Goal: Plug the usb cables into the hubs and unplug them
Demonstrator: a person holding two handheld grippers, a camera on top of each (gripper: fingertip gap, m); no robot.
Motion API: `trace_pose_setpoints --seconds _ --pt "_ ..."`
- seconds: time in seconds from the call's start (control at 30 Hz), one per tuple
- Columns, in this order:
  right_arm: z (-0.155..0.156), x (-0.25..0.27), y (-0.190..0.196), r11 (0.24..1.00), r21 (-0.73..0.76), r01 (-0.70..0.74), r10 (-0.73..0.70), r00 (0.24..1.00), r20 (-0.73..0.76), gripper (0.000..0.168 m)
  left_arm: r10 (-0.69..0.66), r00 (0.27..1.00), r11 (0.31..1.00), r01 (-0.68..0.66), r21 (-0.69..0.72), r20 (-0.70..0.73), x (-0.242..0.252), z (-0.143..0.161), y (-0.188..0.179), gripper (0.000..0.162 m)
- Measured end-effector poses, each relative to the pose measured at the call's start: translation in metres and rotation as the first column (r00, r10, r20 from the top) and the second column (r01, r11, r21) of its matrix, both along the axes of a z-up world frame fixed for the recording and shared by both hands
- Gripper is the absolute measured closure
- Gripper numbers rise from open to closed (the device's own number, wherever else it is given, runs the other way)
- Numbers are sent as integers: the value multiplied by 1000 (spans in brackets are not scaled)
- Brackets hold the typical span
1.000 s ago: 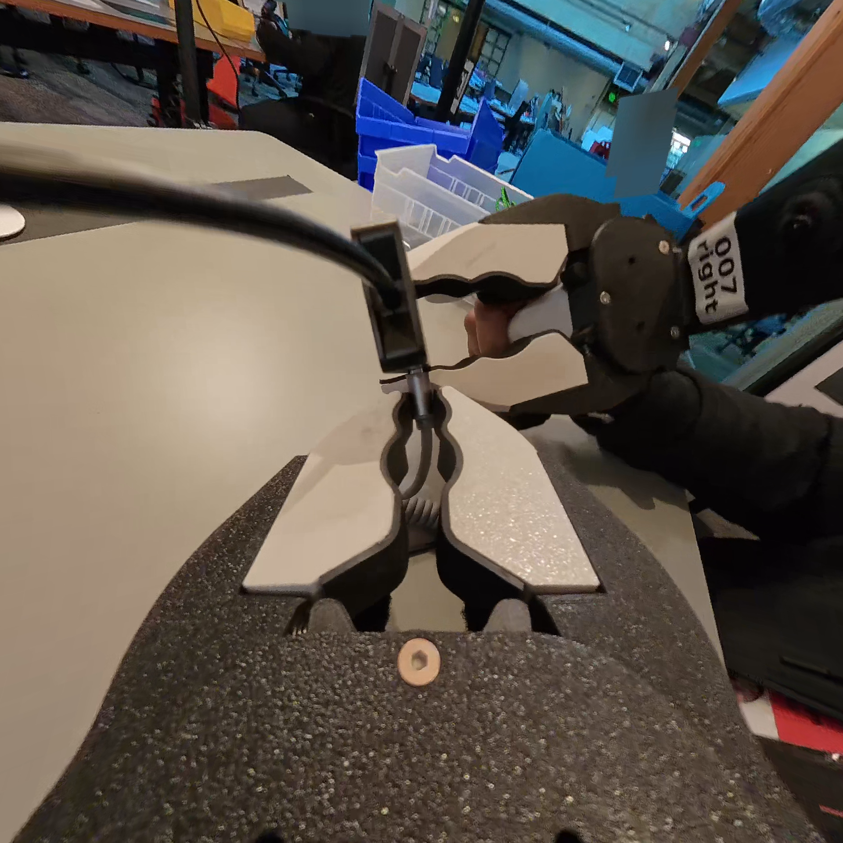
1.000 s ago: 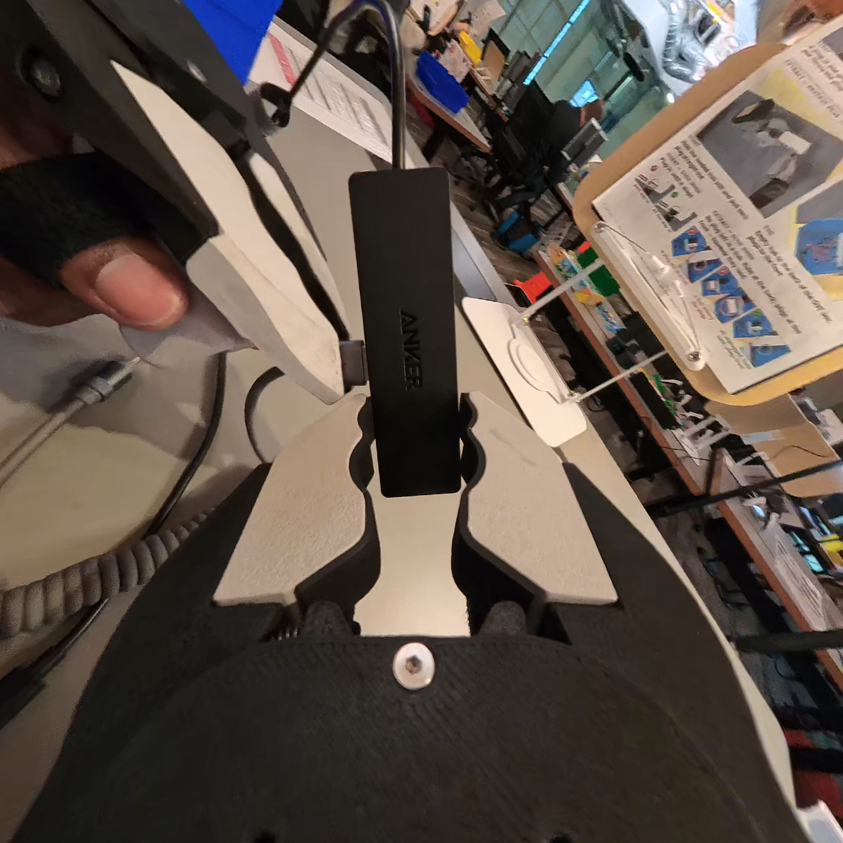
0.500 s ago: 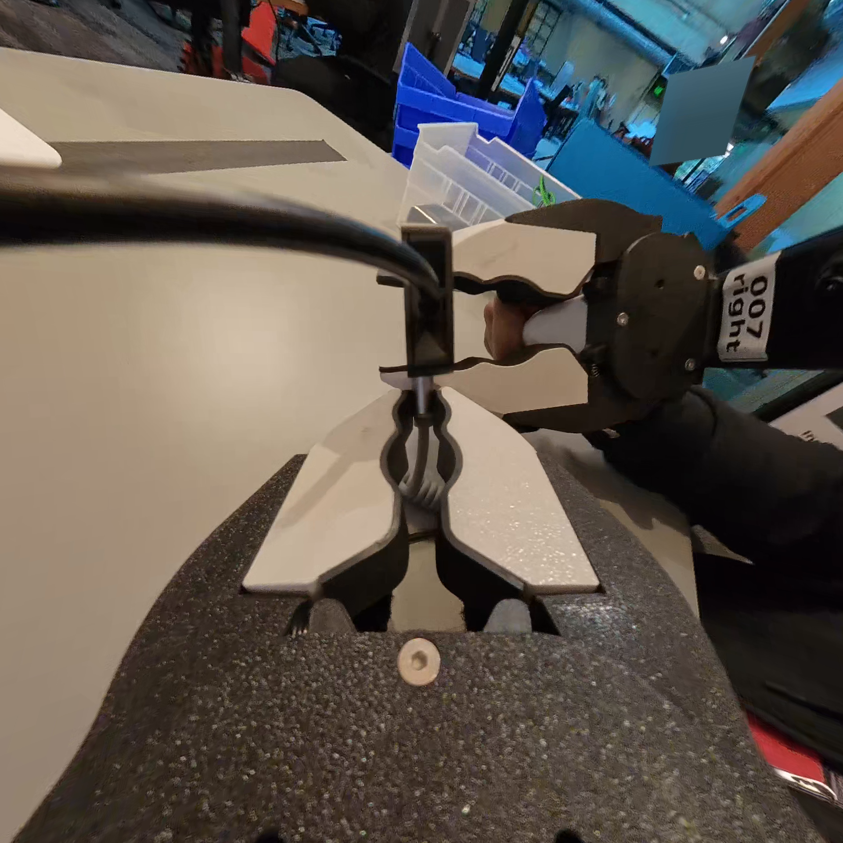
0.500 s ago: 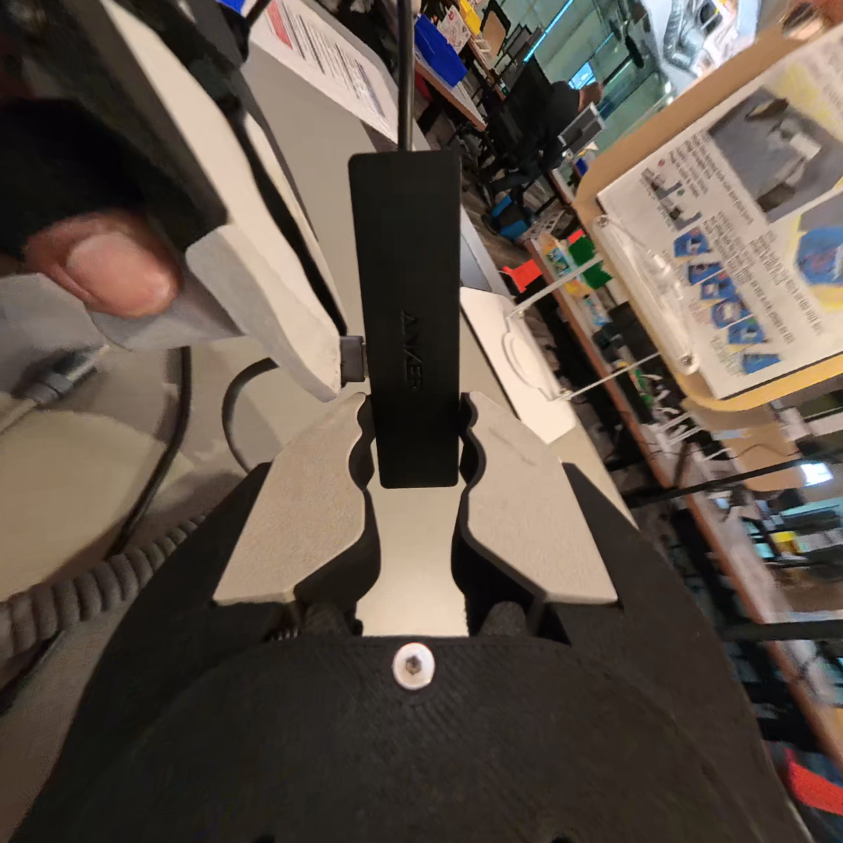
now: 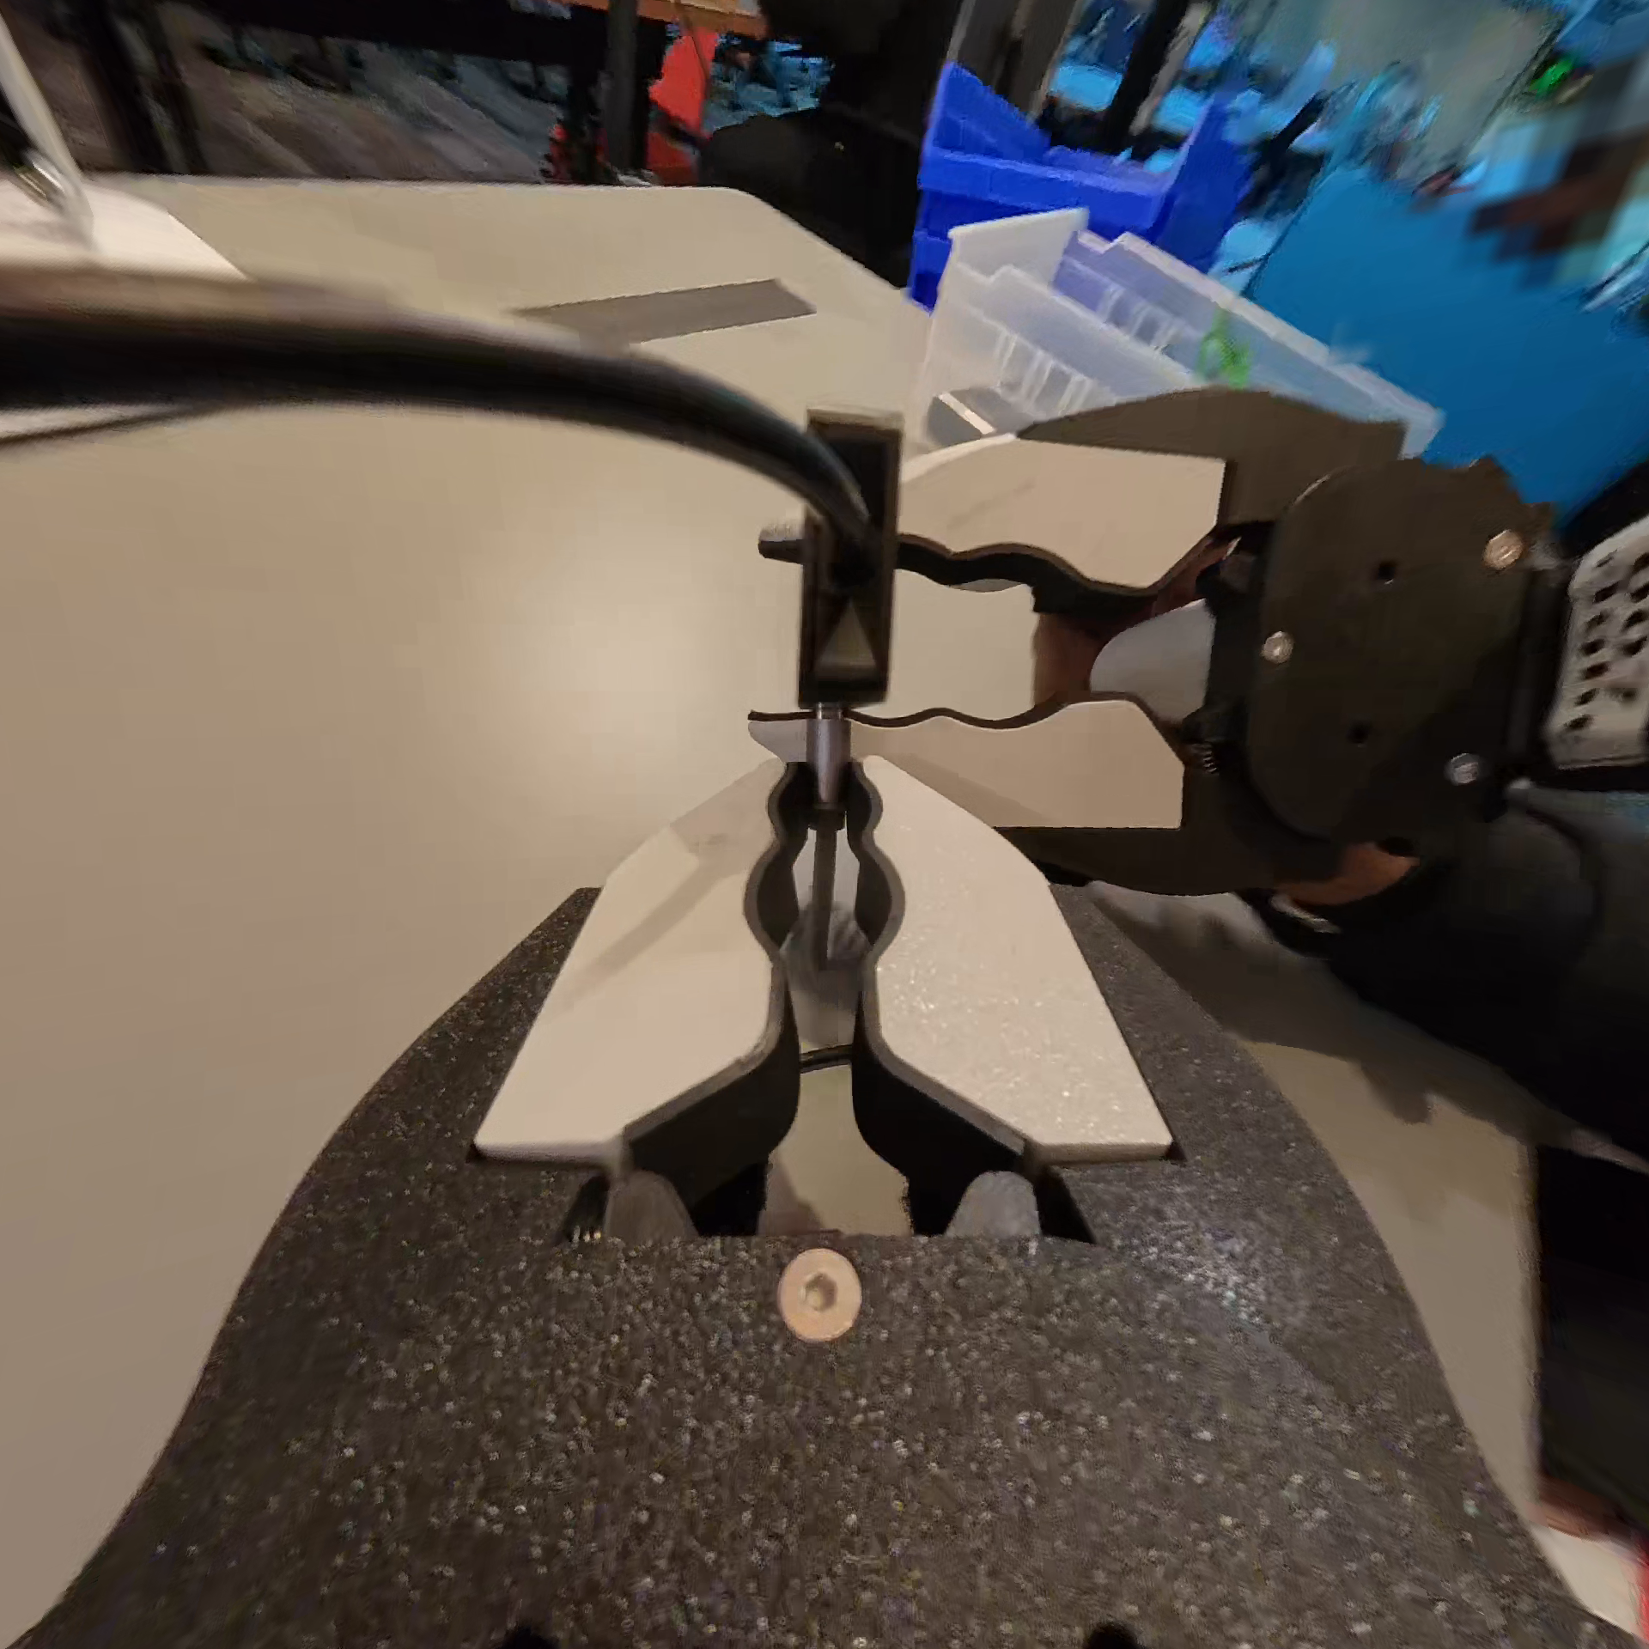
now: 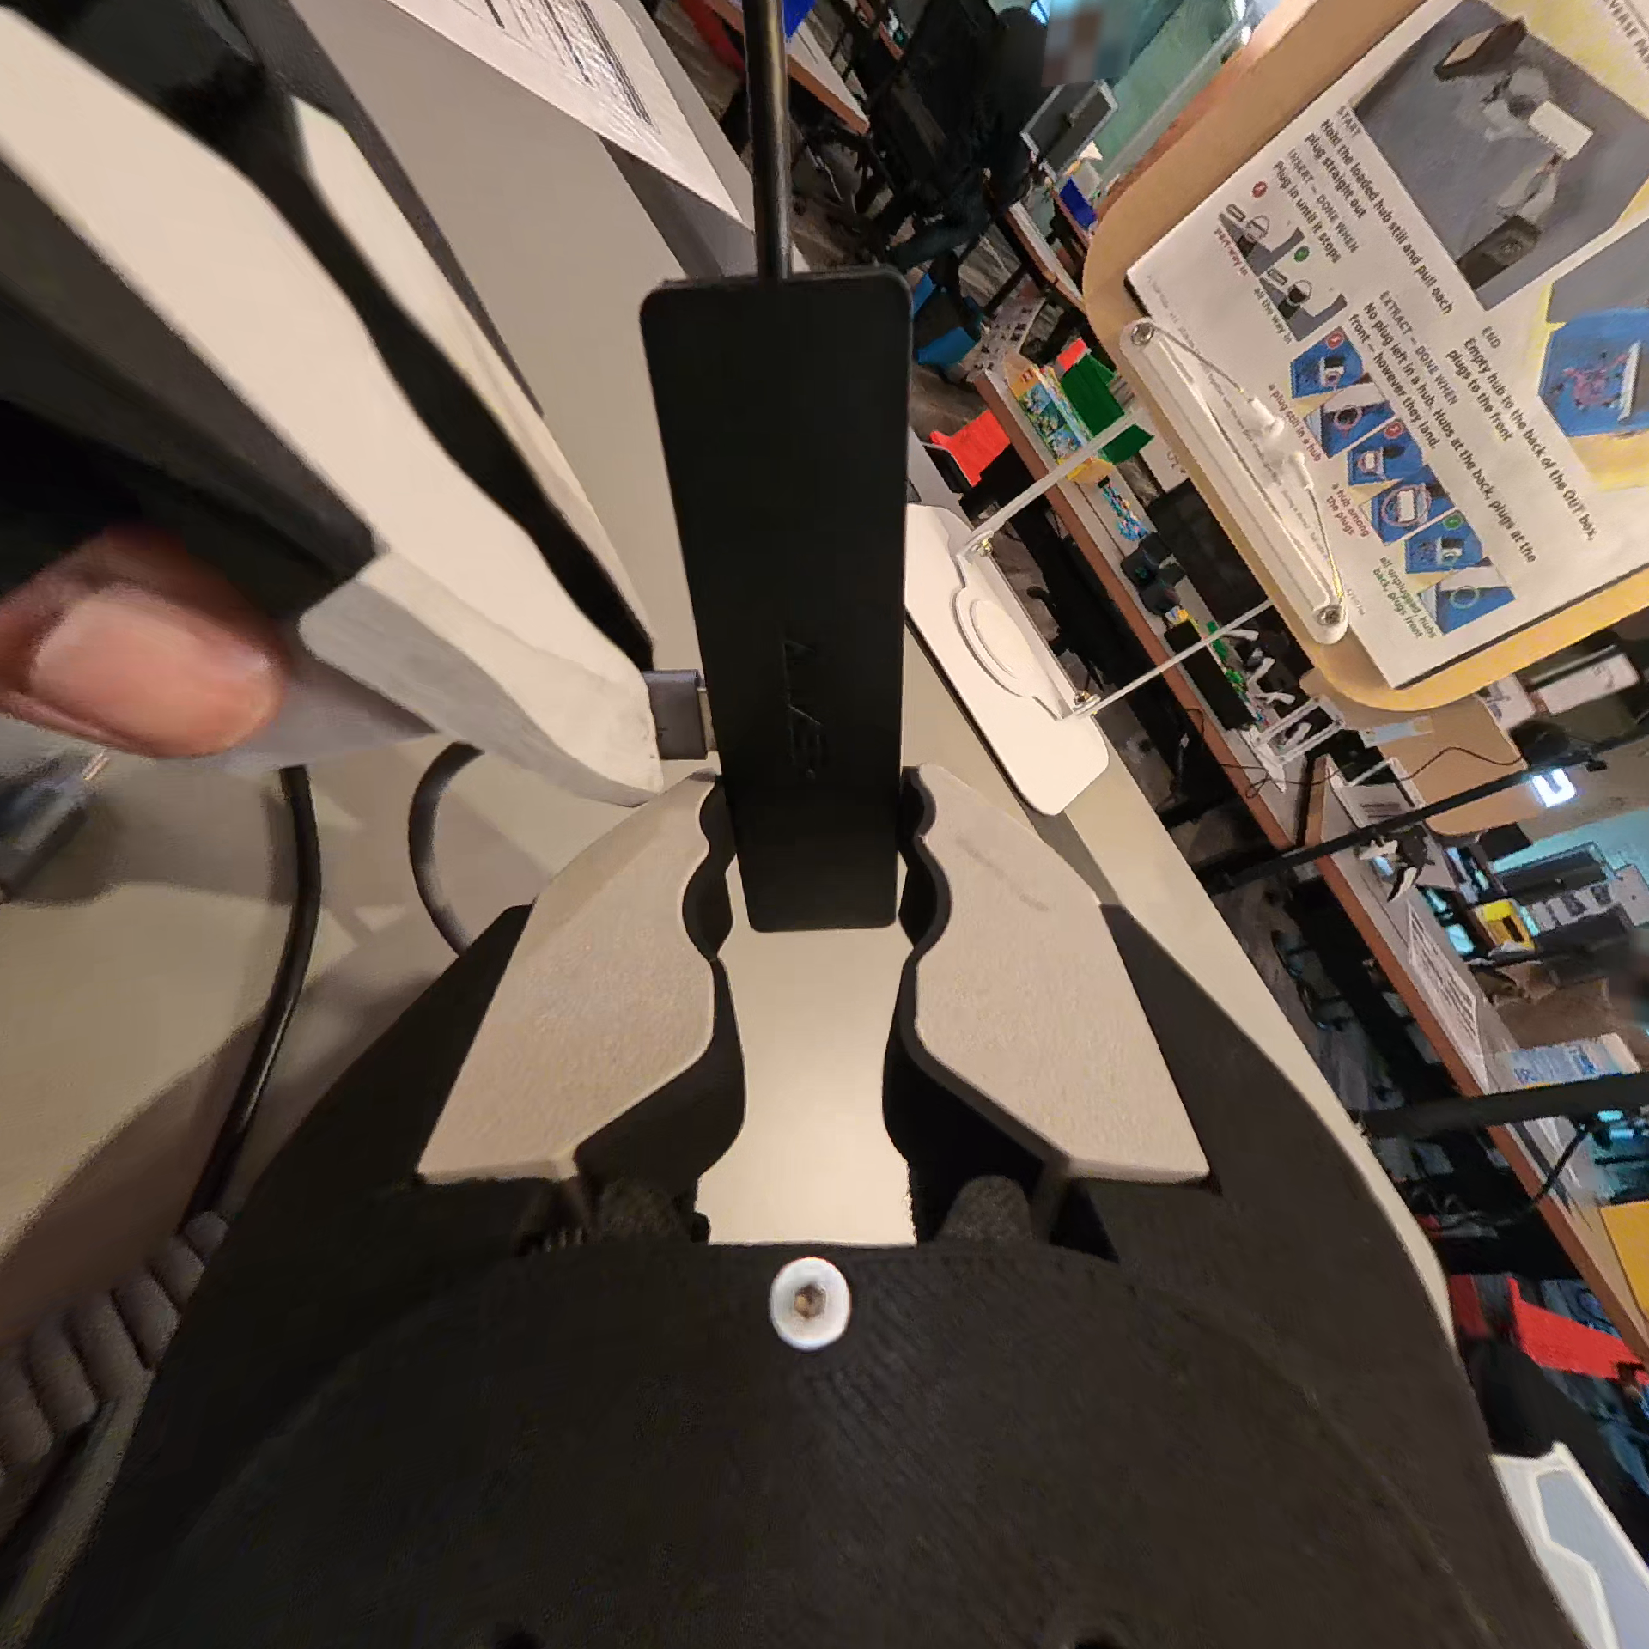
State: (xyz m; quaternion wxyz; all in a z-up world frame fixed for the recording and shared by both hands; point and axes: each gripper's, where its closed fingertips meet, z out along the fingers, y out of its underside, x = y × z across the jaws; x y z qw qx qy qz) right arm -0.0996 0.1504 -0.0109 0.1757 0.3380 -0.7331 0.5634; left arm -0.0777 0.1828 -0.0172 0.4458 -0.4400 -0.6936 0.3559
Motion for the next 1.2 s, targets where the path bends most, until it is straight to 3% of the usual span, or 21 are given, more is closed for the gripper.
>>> trace_pose_setpoints --seconds 0.03,0.1,0.17,0.2,0.3,0.43,0.57,0.67,0.77,0.9,1.07,1.2 --pt "2 1 2 1000 -9 -17 16 1000 -16 133 -37 998 995 41 94 -43 0 1 3 153" --pt "4 3 4 999 -16 -51 51 999 -20 133 -79 987 964 111 242 -138 2 4 5 153" --pt "3 4 4 998 8 -57 57 998 -4 133 -72 984 957 114 268 -160 2 3 4 153" --pt "1 3 3 999 20 -50 50 999 13 134 -55 988 968 87 236 -141 1 1 2 153" --pt "-5 -1 0 998 50 -28 24 997 69 134 17 1000 998 -15 -68 21 -1 -3 -3 154" --pt "-3 -3 2 999 52 -5 0 996 92 134 -17 990 973 50 227 -142 -3 1 0 153" --pt "-3 -1 0 1000 21 -13 13 1000 4 134 -25 984 946 81 313 -179 -1 -1 0 153" --pt "1 1 1 999 4 -41 41 999 -2 134 -28 984 960 75 268 -174 -1 3 -1 154" --pt "-2 2 5 990 40 -133 128 987 101 134 -35 980 960 88 268 -194 -3 4 3 154" --pt "-18 -10 5 994 80 -74 74 997 4 120 -61 979 968 105 227 -193 -7 8 8 154" --pt "-12 -4 4 994 54 -91 89 996 25 124 -86 984 971 119 207 -158 -9 3 13 154" --pt "-16 -7 2 997 59 -59 62 996 -63 129 -122 987 976 138 168 -100 -18 -4 21 154"
